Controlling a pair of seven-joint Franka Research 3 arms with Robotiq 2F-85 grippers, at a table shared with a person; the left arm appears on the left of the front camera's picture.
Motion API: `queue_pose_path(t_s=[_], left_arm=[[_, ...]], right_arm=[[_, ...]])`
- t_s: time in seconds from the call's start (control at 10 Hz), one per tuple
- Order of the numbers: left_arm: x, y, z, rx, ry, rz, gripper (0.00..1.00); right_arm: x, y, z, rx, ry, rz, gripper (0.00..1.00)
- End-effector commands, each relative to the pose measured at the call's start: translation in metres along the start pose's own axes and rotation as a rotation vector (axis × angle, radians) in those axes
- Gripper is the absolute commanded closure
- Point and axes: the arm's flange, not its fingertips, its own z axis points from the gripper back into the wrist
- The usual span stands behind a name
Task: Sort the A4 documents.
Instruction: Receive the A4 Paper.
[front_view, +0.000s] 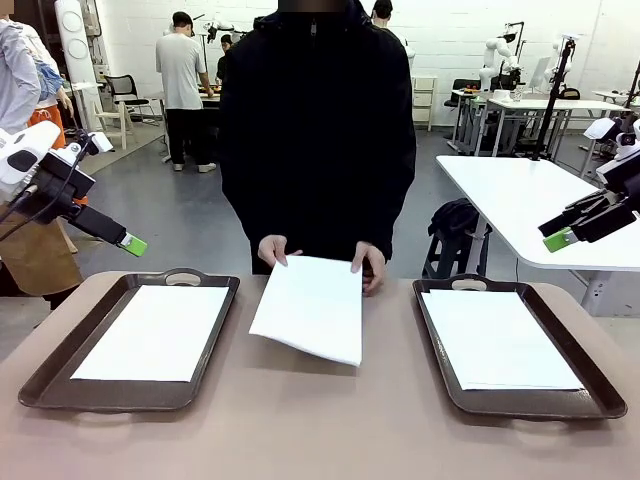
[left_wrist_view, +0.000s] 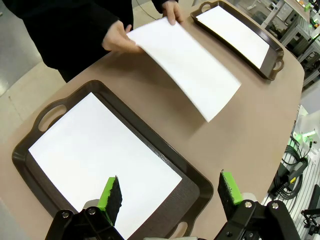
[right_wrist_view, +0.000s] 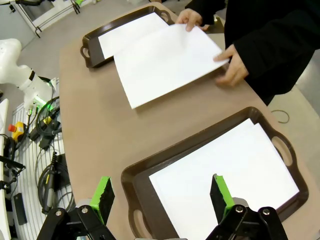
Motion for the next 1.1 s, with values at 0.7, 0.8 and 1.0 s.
queue_pose_path(t_s=[0.7, 0.8, 1.0], left_arm=[[-0.0004, 0.0004, 0.0005, -0.002, -0.004, 0.000, 0.00], [-0.0004, 0.0004, 0.0005, -0.002, -0.004, 0.000, 0.00], [-0.0004, 0.0004, 0.0005, -0.002, -0.004, 0.000, 0.00]], right_arm=[[0.0008, 0.0002, -0.0010, 0.005, -0.008, -0.001, 0.00], [0.0008, 0.0002, -0.0010, 0.005, -0.008, -0.001, 0.00], [0.0008, 0.0002, -0.0010, 0.005, -0.008, -0.001, 0.00]])
